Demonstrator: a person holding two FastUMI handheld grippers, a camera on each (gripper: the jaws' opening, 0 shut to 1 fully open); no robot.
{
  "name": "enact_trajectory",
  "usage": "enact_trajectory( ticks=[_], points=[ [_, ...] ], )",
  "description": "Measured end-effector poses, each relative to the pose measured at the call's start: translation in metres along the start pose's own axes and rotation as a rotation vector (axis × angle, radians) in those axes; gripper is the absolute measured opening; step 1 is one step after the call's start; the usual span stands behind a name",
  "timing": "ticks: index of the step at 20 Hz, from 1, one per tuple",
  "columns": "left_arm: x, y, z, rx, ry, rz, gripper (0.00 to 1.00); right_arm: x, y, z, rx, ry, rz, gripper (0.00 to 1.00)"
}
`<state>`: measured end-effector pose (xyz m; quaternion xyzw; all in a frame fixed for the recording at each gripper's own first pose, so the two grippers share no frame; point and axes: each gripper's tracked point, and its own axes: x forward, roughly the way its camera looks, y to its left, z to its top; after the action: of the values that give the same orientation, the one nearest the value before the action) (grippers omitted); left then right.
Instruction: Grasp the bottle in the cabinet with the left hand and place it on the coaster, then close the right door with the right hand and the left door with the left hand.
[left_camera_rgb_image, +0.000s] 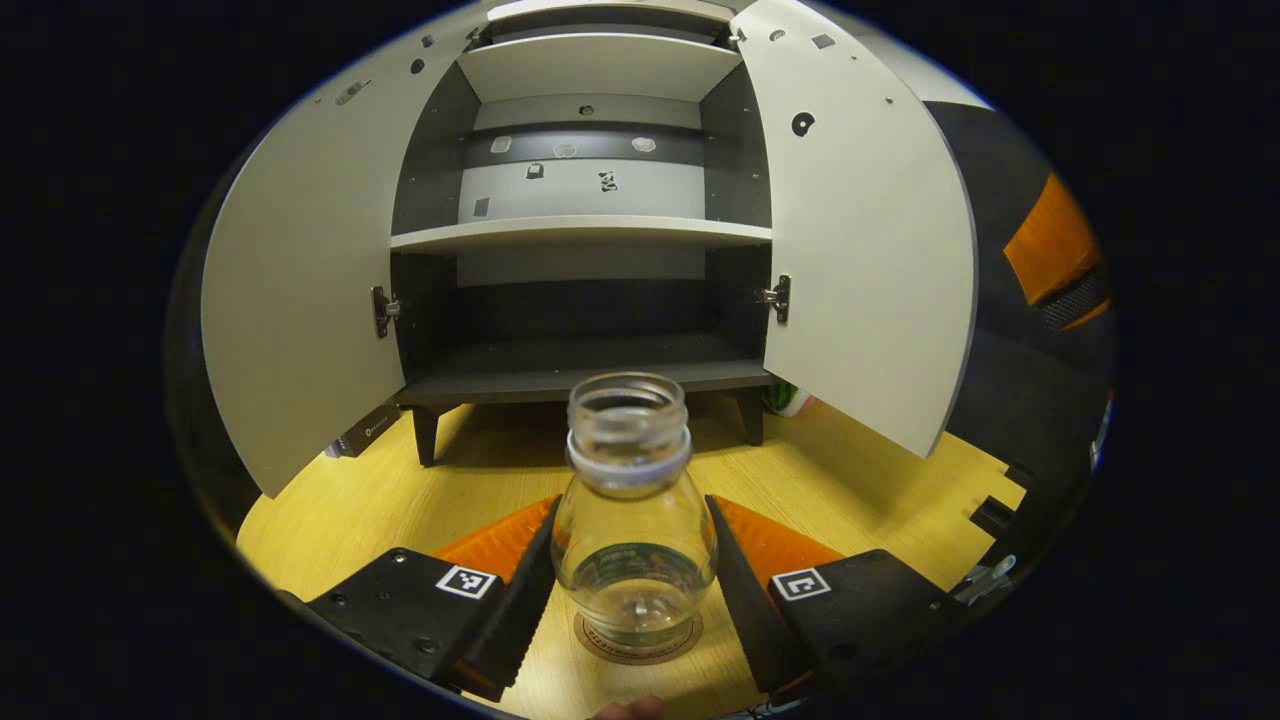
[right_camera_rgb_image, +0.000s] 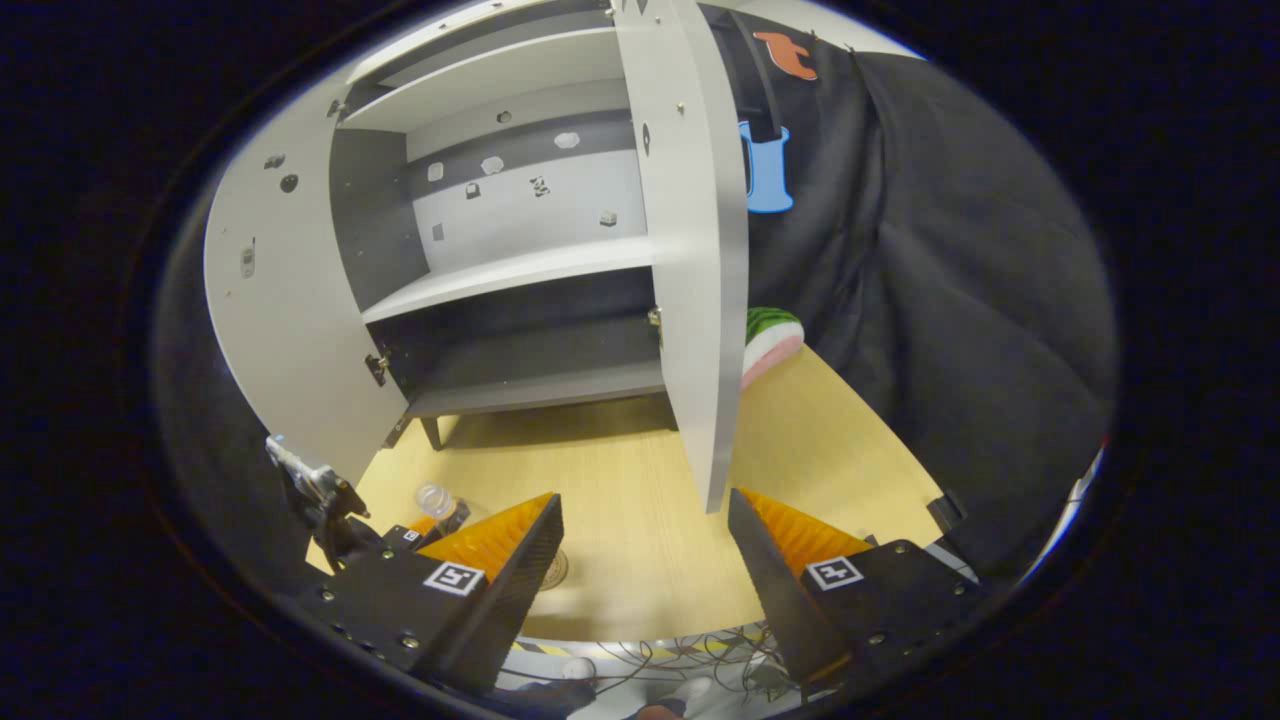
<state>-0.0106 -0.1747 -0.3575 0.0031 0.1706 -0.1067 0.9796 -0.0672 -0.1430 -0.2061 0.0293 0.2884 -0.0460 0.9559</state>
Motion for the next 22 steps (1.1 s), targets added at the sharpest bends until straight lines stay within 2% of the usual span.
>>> enact_trajectory(
  ticks=[4, 7, 11, 12, 17, 22],
  points=[
    [-0.004, 0.002, 0.021, 0.002, -0.029, 0.002, 0.85, -0.007, -0.004, 0.013, 0.013, -0.037, 0.008, 1.0],
    [-0.011, 0.002, 0.05, -0.037, -0.058, -0.004, 0.85, -0.014, -0.007, 0.034, 0.026, -0.085, 0.012, 1.0],
    [-0.021, 0.001, 0.101, -0.029, -0.131, 0.001, 0.85, -0.032, -0.018, 0.086, 0.03, -0.204, 0.021, 1.0],
    [-0.024, 0.001, 0.115, -0.023, -0.152, 0.005, 0.85, -0.037, -0.024, 0.1, 0.028, -0.235, 0.019, 0.98],
    [-0.045, -0.001, 0.174, -0.019, -0.223, 0.014, 0.84, -0.061, -0.064, 0.168, 0.045, -0.379, 0.009, 1.0],
    [-0.076, 0.01, 0.217, -0.016, -0.286, 0.04, 0.85, -0.06, -0.093, 0.214, 0.031, -0.444, 0.029, 1.0]
  ],
)
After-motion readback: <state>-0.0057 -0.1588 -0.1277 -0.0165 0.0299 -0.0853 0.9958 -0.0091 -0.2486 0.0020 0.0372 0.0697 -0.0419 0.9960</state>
